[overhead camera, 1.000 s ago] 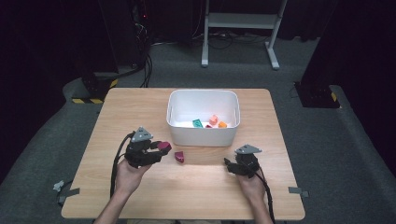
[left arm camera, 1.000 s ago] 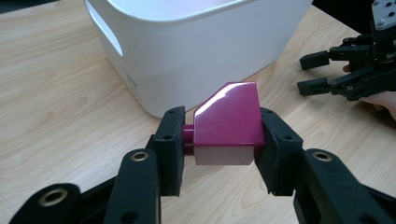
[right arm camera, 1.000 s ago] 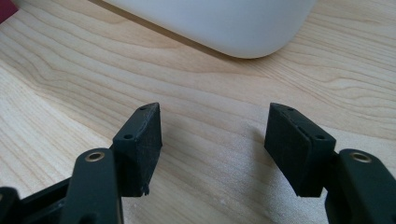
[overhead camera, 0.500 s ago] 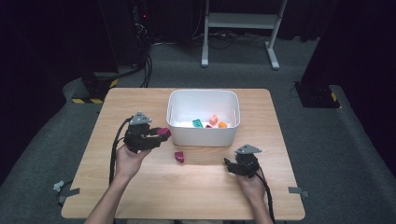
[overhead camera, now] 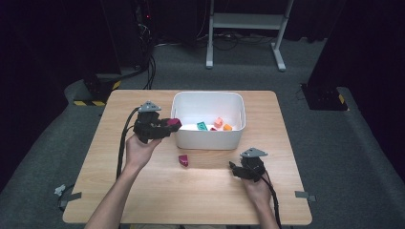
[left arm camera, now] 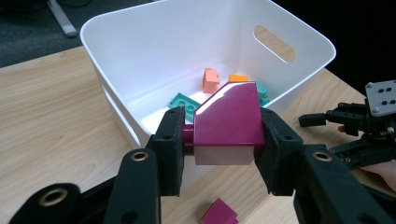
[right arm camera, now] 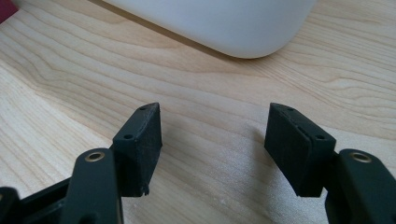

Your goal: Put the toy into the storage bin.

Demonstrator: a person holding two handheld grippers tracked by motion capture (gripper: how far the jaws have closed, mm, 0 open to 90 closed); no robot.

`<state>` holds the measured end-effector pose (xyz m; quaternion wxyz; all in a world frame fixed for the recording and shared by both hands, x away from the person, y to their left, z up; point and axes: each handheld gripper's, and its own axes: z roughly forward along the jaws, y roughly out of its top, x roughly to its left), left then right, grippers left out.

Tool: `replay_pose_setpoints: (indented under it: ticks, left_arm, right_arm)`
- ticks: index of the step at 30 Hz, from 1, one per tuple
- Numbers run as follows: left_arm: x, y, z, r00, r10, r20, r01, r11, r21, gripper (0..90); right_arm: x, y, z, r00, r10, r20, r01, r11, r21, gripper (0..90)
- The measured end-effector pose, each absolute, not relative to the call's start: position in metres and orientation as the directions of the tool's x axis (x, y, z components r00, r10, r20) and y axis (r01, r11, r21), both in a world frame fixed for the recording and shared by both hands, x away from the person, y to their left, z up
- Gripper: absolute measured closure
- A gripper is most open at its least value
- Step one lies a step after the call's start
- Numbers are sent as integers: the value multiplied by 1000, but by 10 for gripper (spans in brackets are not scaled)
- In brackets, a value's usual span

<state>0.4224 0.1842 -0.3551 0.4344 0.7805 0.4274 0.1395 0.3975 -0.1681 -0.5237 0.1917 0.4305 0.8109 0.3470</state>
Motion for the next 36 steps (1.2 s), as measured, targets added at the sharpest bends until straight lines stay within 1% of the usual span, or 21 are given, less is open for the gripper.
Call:
replay_pose_setpoints:
  ticks: [9,25,36]
  left_arm:
    - [436,178,-355,592,790,-162,552,-250,795,568]
    - [465,156,-359,590,796,-135,560,-283,779,566]
    - [474,146,-367,589,798,-130,568,-294,769,564]
  right_arm:
    - [397,-168,-524,-555,832,-11,567,387,727,363]
    - [397,-168,-524,-557,831,-12,565,389,728,360]
    - [397,-168,-524,-556,831,-11,566,389,727,359]
